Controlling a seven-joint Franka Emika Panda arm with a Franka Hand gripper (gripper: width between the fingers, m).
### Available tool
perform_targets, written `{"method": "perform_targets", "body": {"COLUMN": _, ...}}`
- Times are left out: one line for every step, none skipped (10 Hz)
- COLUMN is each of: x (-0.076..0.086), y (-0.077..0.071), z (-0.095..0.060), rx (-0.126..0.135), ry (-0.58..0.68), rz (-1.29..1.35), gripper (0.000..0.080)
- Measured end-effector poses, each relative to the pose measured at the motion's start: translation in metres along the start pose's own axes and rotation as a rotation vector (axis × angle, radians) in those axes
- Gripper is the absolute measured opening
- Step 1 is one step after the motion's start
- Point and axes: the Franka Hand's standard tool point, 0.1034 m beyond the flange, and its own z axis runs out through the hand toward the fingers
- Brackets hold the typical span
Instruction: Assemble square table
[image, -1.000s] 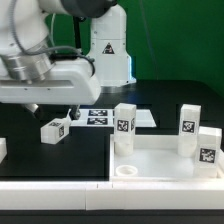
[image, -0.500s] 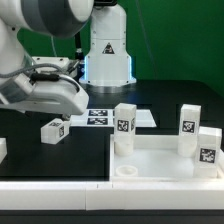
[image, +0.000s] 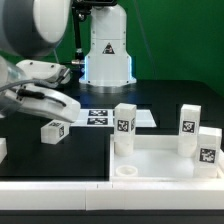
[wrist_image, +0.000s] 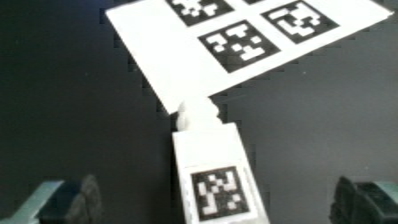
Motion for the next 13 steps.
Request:
{"method": "perform_targets", "body": {"x": 0.001, "y": 0.0, "z": -0.002, "rx": -0.004, "ry": 0.01, "rz": -0.002, "gripper": 0.0649}}
{"method": "perform_targets", "body": {"x": 0.001, "y": 0.0, "z": -0.001, "rx": -0.004, "ry": 0.01, "rz": -0.001, "gripper": 0.0649}}
{"method": "perform_targets", "body": {"x": 0.001, "y": 0.001, "z": -0.001, "rx": -0.003, "ry": 0.009, "rz": 0.0, "gripper": 0.0649}}
{"method": "perform_targets", "body": {"x": 0.001, "y": 0.001, "z": 0.001, "rx": 0.005, "ry": 0.0, "rz": 0.021, "gripper": 0.0649}}
{"method": "perform_targets", "body": {"x": 0.002, "y": 0.005, "z": 0.014, "rx": 0.042, "ry": -0.067, "rz": 0.116, "gripper": 0.0649}}
{"method": "perform_targets", "body": {"x": 0.008, "y": 0.006, "z": 0.024, "rx": 0.067, "ry": -0.091, "rz": 0.146, "gripper": 0.0649}}
{"method": "perform_targets", "body": {"x": 0.011, "y": -0.001, "z": 0.03, "rx": 0.063, "ry": -0.079, "rz": 0.142, "gripper": 0.0649}}
{"method": "perform_targets", "body": {"x": 0.011, "y": -0.006, "z": 0.034, "rx": 0.059, "ry": -0.084, "rz": 0.144, "gripper": 0.0649}}
{"method": "perform_targets", "body": {"x": 0.014, "y": -0.005, "z": 0.038, "rx": 0.056, "ry": -0.084, "rz": 0.146, "gripper": 0.0649}}
{"method": "perform_targets", "body": {"x": 0.018, "y": -0.003, "z": 0.038, "rx": 0.052, "ry": -0.073, "rz": 0.149, "gripper": 0.0649}}
{"method": "perform_targets", "body": {"x": 0.021, "y": -0.003, "z": 0.037, "rx": 0.046, "ry": -0.056, "rz": 0.148, "gripper": 0.0649}}
{"method": "perform_targets", "body": {"x": 0.021, "y": -0.003, "z": 0.037, "rx": 0.048, "ry": -0.056, "rz": 0.149, "gripper": 0.0649}}
{"method": "perform_targets", "body": {"x": 0.021, "y": -0.002, "z": 0.037, "rx": 0.049, "ry": -0.056, "rz": 0.149, "gripper": 0.0539}}
